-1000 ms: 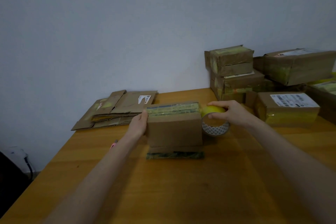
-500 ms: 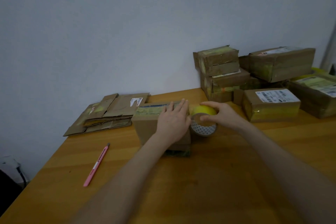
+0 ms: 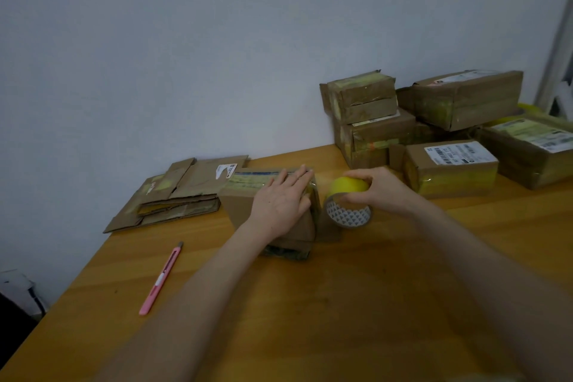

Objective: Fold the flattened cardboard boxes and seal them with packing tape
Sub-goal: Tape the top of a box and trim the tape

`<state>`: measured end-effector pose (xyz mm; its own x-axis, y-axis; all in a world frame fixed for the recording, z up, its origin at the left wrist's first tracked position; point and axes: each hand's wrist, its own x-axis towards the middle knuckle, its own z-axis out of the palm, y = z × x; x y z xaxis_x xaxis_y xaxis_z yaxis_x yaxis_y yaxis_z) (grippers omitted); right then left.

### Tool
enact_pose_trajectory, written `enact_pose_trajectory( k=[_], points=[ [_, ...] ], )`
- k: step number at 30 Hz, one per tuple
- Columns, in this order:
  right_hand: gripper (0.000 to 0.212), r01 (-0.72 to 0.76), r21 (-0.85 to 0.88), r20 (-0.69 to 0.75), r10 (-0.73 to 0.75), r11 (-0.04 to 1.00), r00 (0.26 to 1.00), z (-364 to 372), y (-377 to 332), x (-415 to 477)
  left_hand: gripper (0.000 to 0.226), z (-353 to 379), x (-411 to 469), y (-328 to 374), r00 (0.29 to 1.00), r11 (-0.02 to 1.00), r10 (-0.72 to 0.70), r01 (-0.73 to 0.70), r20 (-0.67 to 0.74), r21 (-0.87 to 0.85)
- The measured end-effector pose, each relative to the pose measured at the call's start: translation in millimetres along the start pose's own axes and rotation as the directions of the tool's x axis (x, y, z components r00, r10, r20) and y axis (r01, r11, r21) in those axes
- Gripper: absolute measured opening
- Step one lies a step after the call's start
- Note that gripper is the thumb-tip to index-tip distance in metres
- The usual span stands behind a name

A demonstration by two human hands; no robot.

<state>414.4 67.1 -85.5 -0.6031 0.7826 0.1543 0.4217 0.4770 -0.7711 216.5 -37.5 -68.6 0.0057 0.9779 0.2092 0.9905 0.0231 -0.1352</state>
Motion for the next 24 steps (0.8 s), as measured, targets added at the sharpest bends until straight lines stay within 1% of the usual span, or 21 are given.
enact_pose_trajectory(
  k=[3, 4, 6, 8, 9, 10, 12, 15, 18, 24],
  points=[
    [0.067, -0.005, -0.067, 0.013, 0.006, 0.998, 1.000, -1.1, -6.8, -1.4, 0.054, -0.1, -2.2, -1.2, 1.000, 1.000, 0.003, -0.003, -0.005, 0.006],
    [0.067, -0.005, -0.064, 0.015, 0.006, 0.998, 1.000, -1.7, -8.7, -3.3, 0.054, 0.0, -3.4, -2.1, 1.000, 1.000, 0.005, -0.005, -0.005, 0.002],
    [0.062, -0.015, 0.026, 0.015, 0.015, 1.000, 1.000, -1.3, -8.7, -8.9, 0.054, 1.5, -6.0, -4.7, 1.000, 1.000, 0.010, -0.010, -0.010, -0.001],
    [0.050, -0.053, 0.141, -0.012, 0.055, 0.989, 0.998, 2.7, -4.6, -15.9, 0.054, 1.8, -6.0, -7.2, 1.000, 1.000, 0.010, -0.010, -0.016, -0.011],
    [0.044, -0.064, 0.161, -0.034, 0.070, 0.985, 0.997, 5.7, -2.2, -18.4, 0.054, 1.9, -5.7, -7.9, 1.000, 1.000, 0.011, -0.011, -0.021, -0.012],
    [0.038, -0.064, 0.147, -0.054, 0.073, 0.987, 0.996, 8.4, 0.0, -20.0, 0.054, 2.1, -5.6, -8.3, 1.000, 1.000, 0.014, -0.014, -0.023, -0.011],
    [0.034, -0.049, 0.074, -0.072, 0.054, 0.996, 0.996, 11.6, 0.7, -20.2, 0.054, 1.9, -5.0, -8.4, 1.000, 1.000, 0.022, -0.022, -0.019, -0.015],
    [0.034, -0.028, -0.053, -0.029, 0.026, 0.998, 0.999, 6.5, -3.3, -18.3, 0.054, 2.0, -6.4, -9.2, 0.999, 1.000, 0.025, -0.026, -0.028, -0.016],
    [0.037, -0.035, -0.161, -0.009, 0.034, 0.986, 0.999, 2.0, -3.6, -18.7, 0.054, 3.4, -5.7, -11.9, 0.999, 0.999, 0.038, -0.039, -0.020, -0.017],
    [0.065, -0.091, -0.209, -0.059, 0.080, 0.974, 0.995, 13.9, -3.4, -22.0, 0.054, 0.0, -4.8, -11.2, 0.999, 0.998, 0.044, -0.044, -0.003, -0.044]
  ],
)
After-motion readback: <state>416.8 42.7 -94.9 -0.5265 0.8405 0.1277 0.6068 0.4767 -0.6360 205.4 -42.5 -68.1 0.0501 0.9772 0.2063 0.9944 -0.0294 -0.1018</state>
